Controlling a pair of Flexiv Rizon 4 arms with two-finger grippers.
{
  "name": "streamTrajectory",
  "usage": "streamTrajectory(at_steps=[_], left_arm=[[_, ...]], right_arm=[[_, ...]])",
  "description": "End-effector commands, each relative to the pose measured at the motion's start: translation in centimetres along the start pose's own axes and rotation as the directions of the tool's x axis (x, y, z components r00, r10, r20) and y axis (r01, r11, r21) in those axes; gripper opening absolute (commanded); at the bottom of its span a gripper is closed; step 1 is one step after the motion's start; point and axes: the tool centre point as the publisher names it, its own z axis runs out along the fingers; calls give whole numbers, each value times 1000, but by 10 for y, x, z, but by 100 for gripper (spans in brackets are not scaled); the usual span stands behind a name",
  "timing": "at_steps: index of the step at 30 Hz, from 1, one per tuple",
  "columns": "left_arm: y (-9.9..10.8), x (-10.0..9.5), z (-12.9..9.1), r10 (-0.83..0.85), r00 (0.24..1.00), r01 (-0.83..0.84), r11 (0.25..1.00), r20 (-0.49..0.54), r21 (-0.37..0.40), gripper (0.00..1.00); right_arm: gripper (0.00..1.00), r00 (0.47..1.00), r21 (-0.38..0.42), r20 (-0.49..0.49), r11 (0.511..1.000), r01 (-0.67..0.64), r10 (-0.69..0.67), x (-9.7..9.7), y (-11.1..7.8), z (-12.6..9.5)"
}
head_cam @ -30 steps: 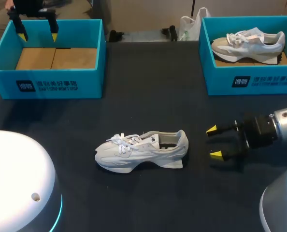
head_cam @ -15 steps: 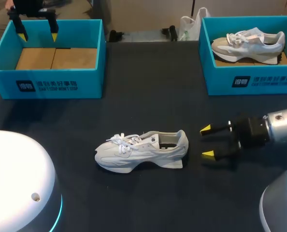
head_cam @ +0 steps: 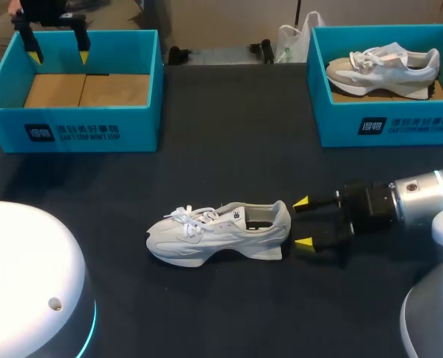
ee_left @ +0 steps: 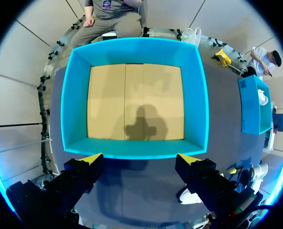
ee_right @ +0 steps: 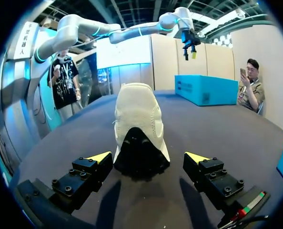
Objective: Take the shoe out of the shoebox, open the shoe tongue, remove and reinsert the insole, then place the shoe into the shoebox
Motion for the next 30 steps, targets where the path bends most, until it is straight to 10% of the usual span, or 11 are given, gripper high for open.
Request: streamTrajectory(at_steps=[1, 30], left_arm=[[0, 0, 0, 0, 1000, 0, 1000, 0, 0, 100], [0, 0, 0, 0, 1000, 0, 1000, 0, 0, 100]], right_arm=[[100, 1000, -3, 7, 1000, -1, 1, 3, 0, 7], [100, 1000, 11, 10, 1000, -26, 26, 10, 13, 40]])
